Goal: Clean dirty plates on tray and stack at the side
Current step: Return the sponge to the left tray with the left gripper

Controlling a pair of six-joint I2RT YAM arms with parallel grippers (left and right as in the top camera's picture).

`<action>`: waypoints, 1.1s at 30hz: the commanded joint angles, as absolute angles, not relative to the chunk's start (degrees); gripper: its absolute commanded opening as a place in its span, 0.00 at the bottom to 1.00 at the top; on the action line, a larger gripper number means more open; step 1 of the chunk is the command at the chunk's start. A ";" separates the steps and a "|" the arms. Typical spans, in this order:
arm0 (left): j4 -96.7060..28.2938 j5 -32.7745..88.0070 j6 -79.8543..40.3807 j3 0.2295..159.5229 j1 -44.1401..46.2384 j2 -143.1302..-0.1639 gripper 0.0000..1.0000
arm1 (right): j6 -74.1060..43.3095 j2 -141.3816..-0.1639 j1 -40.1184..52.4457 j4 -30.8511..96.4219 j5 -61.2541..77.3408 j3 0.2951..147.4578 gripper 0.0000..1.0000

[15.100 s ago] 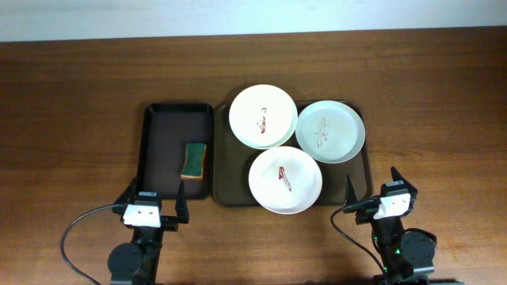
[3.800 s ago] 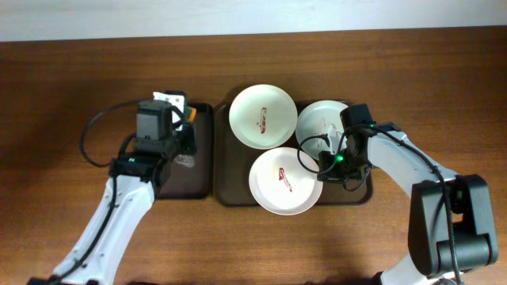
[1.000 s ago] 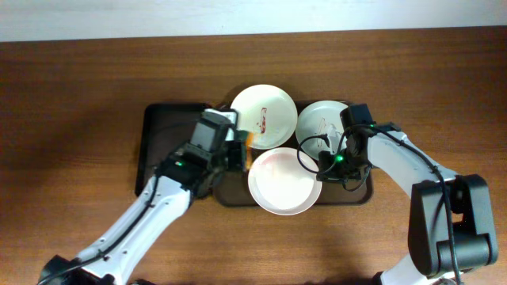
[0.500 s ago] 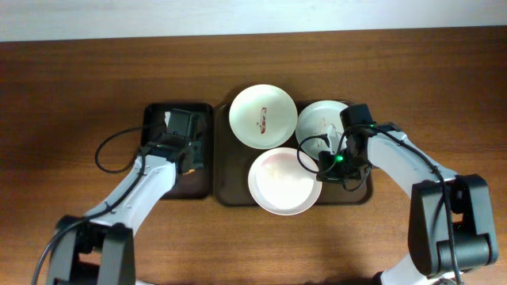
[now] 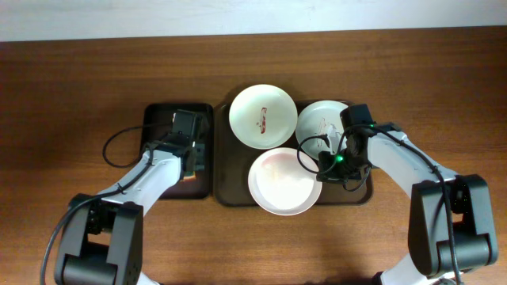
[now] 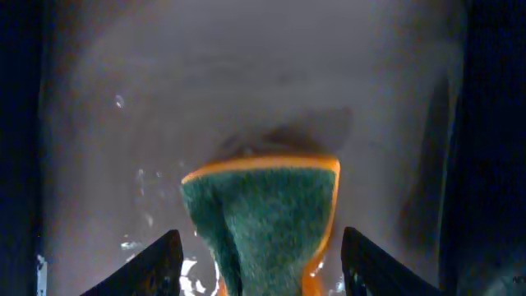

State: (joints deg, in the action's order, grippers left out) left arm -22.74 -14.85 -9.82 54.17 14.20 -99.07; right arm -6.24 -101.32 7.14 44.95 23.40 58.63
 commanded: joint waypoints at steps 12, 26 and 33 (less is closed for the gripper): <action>-18.41 -14.81 -8.88 54.28 13.80 -104.62 0.00 | -6.50 -101.65 7.55 45.25 23.55 58.15 0.04; -30.39 -6.33 -8.88 58.02 12.58 -104.44 0.57 | -6.48 -101.65 7.55 46.00 23.53 58.15 0.04; -33.06 -3.18 -8.88 58.02 12.58 -104.44 0.00 | -6.48 -101.65 7.55 46.06 23.53 58.15 0.04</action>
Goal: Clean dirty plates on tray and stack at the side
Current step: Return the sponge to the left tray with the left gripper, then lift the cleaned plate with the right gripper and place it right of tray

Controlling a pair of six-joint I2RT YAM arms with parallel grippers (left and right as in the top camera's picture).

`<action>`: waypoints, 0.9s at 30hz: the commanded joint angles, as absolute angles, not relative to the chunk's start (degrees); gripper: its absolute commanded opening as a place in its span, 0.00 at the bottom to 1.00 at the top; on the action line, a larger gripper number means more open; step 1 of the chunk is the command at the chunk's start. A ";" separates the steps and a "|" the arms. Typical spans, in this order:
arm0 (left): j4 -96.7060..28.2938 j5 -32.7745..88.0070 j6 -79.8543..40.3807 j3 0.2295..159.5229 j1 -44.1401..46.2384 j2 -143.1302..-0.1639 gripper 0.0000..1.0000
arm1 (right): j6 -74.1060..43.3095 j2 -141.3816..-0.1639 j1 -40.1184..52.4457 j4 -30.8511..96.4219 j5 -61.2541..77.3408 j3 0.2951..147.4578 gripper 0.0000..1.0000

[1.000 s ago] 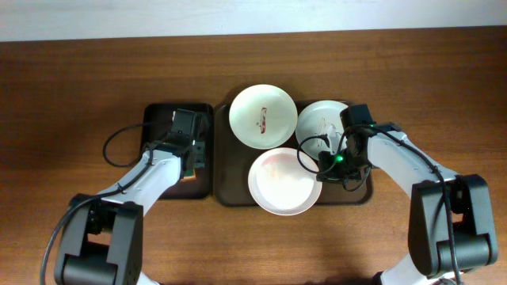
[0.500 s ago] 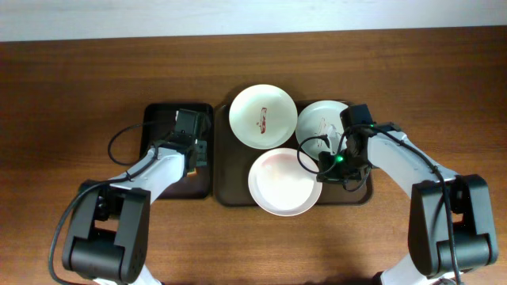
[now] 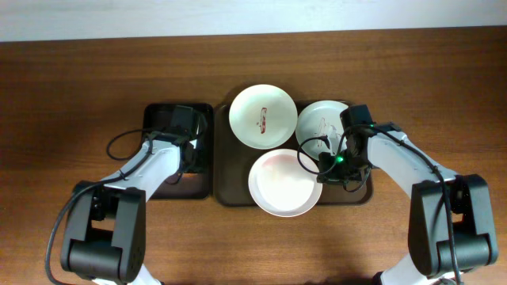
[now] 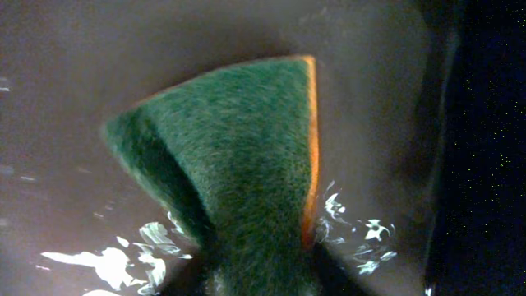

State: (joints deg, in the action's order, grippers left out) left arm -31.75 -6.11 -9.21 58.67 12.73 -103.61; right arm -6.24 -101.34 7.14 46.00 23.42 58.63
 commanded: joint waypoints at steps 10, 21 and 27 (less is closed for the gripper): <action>-35.92 -7.68 -8.91 58.17 12.58 -104.44 0.52 | -4.49 -97.25 7.55 46.54 23.77 58.72 0.04; -36.03 -5.34 -8.93 58.17 12.58 -104.44 0.75 | -4.51 -84.18 9.63 47.99 12.93 60.73 0.04; -35.62 -5.34 -8.93 58.17 12.58 -104.44 0.75 | -6.11 -78.89 19.46 47.62 -11.05 61.21 0.04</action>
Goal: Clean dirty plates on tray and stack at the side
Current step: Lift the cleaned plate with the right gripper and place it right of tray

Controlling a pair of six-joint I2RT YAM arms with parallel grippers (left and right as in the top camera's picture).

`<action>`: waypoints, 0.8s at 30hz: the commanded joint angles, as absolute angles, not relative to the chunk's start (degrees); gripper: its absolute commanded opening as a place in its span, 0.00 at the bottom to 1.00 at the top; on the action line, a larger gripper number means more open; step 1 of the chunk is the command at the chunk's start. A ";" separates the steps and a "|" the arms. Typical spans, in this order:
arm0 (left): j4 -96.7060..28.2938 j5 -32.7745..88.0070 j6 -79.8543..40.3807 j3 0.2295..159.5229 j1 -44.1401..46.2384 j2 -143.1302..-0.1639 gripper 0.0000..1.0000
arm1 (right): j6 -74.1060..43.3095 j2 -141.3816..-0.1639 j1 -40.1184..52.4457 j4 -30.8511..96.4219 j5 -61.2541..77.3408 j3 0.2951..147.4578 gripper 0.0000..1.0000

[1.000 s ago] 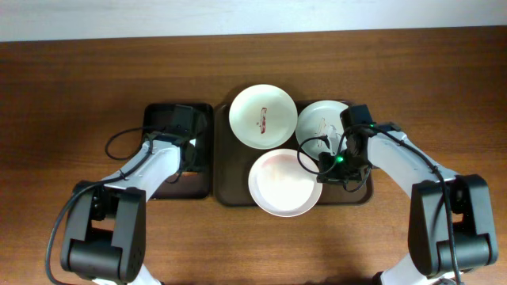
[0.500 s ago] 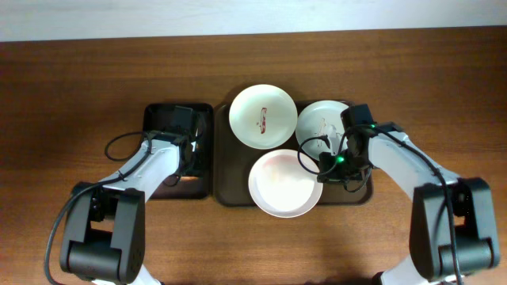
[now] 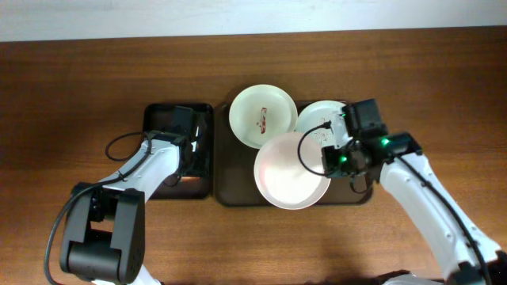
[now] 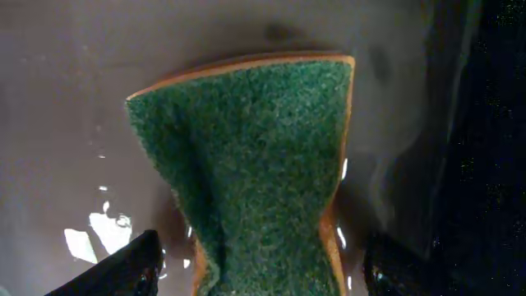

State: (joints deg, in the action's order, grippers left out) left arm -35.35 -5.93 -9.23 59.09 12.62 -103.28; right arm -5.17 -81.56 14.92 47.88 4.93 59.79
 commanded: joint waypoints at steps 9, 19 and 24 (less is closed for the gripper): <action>-35.44 -5.37 -8.93 58.17 12.58 -104.44 0.77 | -6.20 -78.46 34.48 44.01 -34.59 61.21 0.04; -35.42 -5.34 -8.93 58.17 12.58 -104.44 0.76 | 3.64 -78.46 46.15 38.17 -58.57 61.21 0.04; -35.14 -5.34 -8.93 58.17 12.58 -104.44 0.77 | 8.71 -78.46 48.42 34.13 -63.13 61.21 0.04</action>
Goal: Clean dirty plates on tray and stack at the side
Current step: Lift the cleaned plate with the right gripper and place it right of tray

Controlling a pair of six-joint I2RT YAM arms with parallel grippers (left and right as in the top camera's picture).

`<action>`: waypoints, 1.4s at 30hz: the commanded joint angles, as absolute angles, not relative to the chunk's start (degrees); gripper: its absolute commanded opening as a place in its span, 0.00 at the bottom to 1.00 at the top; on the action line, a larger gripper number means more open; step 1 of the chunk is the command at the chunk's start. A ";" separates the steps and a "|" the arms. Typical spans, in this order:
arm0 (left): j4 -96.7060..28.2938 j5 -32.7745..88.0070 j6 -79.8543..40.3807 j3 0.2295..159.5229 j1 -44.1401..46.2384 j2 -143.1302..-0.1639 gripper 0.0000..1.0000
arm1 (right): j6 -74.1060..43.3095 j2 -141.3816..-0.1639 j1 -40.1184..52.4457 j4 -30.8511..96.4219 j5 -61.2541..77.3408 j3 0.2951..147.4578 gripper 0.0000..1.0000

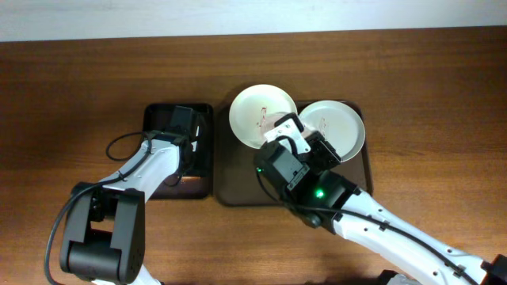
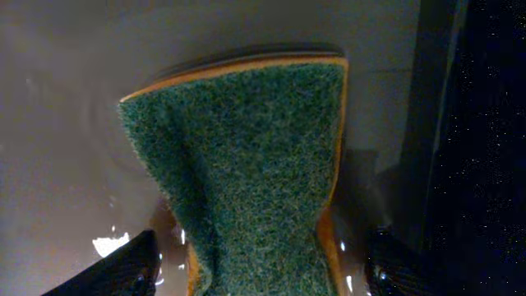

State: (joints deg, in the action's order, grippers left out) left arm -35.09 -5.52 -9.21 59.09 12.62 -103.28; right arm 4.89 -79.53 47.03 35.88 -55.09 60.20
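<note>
A green-and-orange sponge (image 2: 246,164) lies in wet liquid in the small dark tray (image 1: 158,115). My left gripper (image 2: 267,263) is open, with a finger (image 2: 123,267) standing off each side of the sponge. In the overhead view that left gripper (image 1: 190,162) is down in the small tray. My right gripper (image 1: 310,142) is raised high and shut on the left rim of a white plate (image 1: 344,123), held over the back right of the big brown tray (image 1: 238,186). Another white plate with a red smear (image 1: 253,107) sits at the tray's back left.
The right arm (image 1: 333,198) crosses the middle of the big tray close to the camera, hiding its front part and whatever lies under the held plate. Bare wooden table (image 1: 79,79) lies to the left, right and front.
My right arm has risen nearer the camera, with its wrist now further left. The plate it holds is now over the tray's back right instead of the front. The left gripper and sponge have hardly moved.
First my left gripper was open over the sponge and my right gripper sat at the front plate's rim. Then the left fingers pinched the sponge. Then they stood open again while the right gripper held the front plate lifted; it now holds it high at the back right.
</note>
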 commanded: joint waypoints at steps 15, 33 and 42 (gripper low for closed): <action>-30.68 -5.37 -8.93 58.17 12.58 -104.44 0.87 | -9.19 -78.43 36.56 34.13 -43.29 61.21 0.04; -18.94 -6.02 -8.88 58.72 12.56 -104.44 0.28 | -14.04 -76.34 -17.67 40.73 10.55 61.19 0.04; -29.91 -5.56 -8.91 58.83 12.58 -104.44 0.63 | -16.88 -85.25 -32.14 39.07 10.79 61.14 0.04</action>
State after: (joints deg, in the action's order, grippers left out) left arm -27.66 -5.76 -9.02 58.76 12.58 -103.74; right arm -14.63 -80.93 -29.32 40.29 9.32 60.29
